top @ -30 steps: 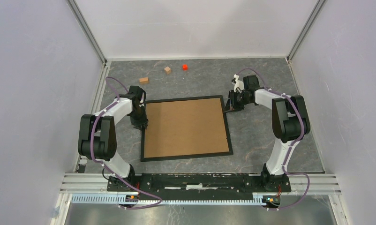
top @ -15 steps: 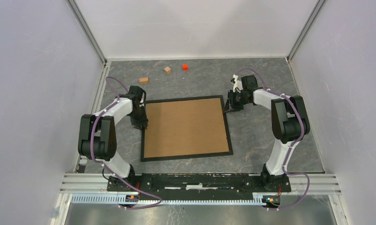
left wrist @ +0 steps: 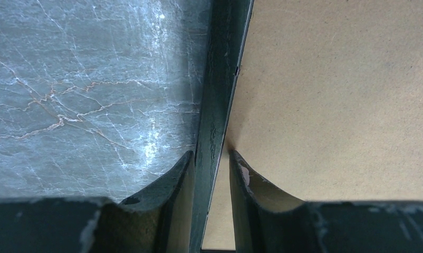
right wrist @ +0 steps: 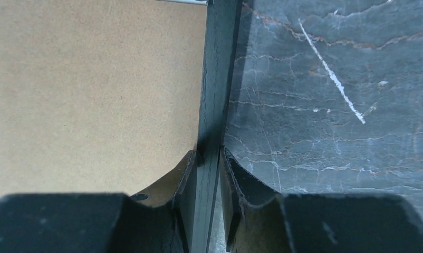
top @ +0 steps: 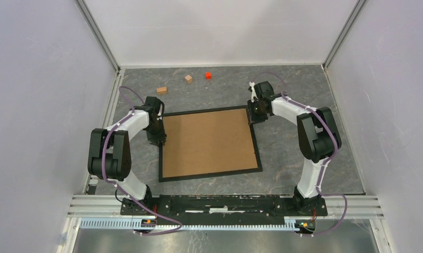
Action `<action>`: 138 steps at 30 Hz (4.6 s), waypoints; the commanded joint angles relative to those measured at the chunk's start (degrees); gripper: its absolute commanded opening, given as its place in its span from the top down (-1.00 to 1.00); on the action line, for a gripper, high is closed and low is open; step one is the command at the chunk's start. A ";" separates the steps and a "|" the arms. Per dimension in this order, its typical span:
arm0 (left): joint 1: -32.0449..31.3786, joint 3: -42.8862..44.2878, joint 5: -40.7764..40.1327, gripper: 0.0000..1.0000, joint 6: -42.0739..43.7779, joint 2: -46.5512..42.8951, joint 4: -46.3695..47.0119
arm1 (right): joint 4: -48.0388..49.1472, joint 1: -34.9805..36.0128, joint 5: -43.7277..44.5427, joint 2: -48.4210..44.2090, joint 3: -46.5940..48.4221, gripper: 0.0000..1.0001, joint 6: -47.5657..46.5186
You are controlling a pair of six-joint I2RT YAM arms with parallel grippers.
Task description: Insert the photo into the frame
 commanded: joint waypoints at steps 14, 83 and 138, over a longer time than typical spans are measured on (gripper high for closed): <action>-2.33 -1.60 4.46 0.28 1.47 3.15 0.06 | 1.90 11.49 4.23 5.04 -6.01 0.09 -2.67; -26.70 -21.82 4.10 -0.86 -39.08 -24.94 15.04 | 13.63 -2.17 -14.64 -8.34 -7.32 -0.34 -3.66; -14.07 -9.59 6.37 -0.50 -16.27 -16.55 3.79 | 3.57 -4.58 -14.17 -30.32 -29.63 -0.18 -7.71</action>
